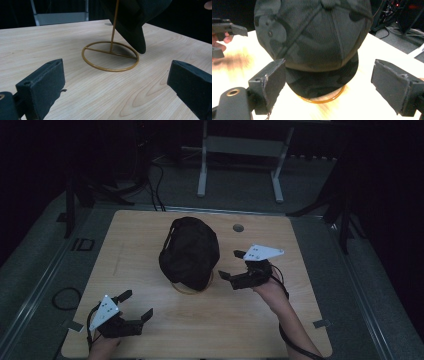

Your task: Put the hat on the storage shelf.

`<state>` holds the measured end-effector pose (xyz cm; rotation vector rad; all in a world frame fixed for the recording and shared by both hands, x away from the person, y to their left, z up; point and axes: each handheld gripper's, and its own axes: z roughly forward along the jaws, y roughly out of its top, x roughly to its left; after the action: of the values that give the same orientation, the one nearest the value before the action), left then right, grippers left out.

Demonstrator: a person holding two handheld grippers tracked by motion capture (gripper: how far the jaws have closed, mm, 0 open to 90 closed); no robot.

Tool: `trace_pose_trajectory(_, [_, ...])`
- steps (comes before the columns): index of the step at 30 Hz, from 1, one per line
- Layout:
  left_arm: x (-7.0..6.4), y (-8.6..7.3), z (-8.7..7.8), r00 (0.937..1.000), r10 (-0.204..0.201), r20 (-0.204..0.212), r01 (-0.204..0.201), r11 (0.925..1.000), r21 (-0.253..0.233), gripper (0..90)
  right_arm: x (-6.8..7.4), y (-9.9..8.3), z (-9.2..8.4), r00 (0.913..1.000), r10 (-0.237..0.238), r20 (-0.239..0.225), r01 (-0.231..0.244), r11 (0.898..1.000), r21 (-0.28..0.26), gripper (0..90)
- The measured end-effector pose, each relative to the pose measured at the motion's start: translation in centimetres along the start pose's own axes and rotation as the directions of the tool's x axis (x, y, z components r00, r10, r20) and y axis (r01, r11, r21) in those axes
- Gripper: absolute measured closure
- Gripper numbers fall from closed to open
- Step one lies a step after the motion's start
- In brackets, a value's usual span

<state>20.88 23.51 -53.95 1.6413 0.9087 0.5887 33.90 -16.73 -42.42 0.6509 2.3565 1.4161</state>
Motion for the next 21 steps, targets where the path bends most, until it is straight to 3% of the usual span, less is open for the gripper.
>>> trace_pose_trajectory(5, [0.1,0.0,0.0,1.0,-0.001,-0.007,0.001,1.0,-0.003,2.1,-0.1,-1.1,-0.2,0.9999,0.012,0.001,-0.012,1.0,-0.012,12.4])
trace_pose_trajectory(14, [0.1,-0.2,0.0,0.9999,0.002,-0.015,-0.002,1.0,0.002,2.0,-0.5,-3.9,-0.2,0.9991,0.04,0.012,-0.04,0.999,0.025,12.5])
trace_pose_trajectory(21, [0.2,-0.3,0.2,0.9998,0.012,-0.014,-0.012,0.9997,0.02,2.0,-0.5,-5.6,0.4,0.9994,0.03,0.017,-0.031,0.997,0.068,12.4])
